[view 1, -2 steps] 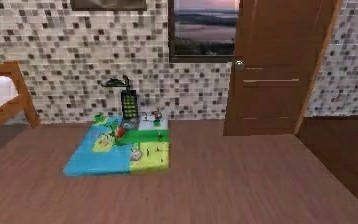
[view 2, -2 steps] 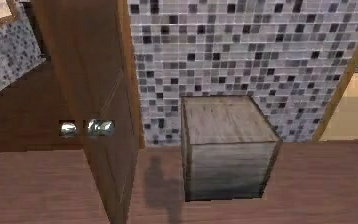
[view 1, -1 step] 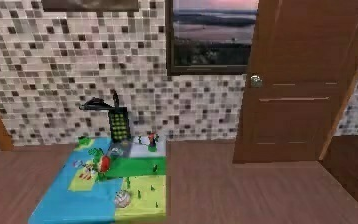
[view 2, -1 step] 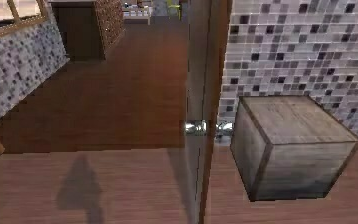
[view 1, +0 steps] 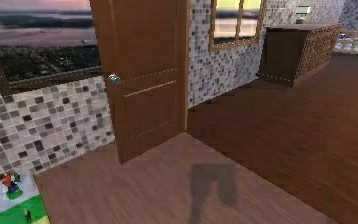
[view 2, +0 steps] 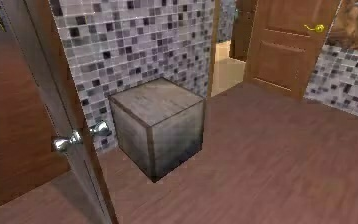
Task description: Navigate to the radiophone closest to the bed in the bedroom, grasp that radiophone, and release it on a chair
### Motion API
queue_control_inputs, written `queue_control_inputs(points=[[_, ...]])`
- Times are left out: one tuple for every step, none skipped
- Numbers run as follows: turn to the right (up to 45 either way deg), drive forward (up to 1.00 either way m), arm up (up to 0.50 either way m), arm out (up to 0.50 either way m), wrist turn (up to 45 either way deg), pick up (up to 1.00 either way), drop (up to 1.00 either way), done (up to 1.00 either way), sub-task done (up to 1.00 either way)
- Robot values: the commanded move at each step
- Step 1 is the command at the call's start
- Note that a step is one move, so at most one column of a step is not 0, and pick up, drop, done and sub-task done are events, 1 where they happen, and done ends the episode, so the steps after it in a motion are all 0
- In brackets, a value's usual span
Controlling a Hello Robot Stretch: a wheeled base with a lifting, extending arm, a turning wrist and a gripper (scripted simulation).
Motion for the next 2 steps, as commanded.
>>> queue_control_inputs(points=[[0.0,0.7,0.0,0.0,0.0,0.0,0.0,0.0,0.0],[45.0,0.0,0.0,0.0,0.0,0.0,0.0,0.0,0.0]])
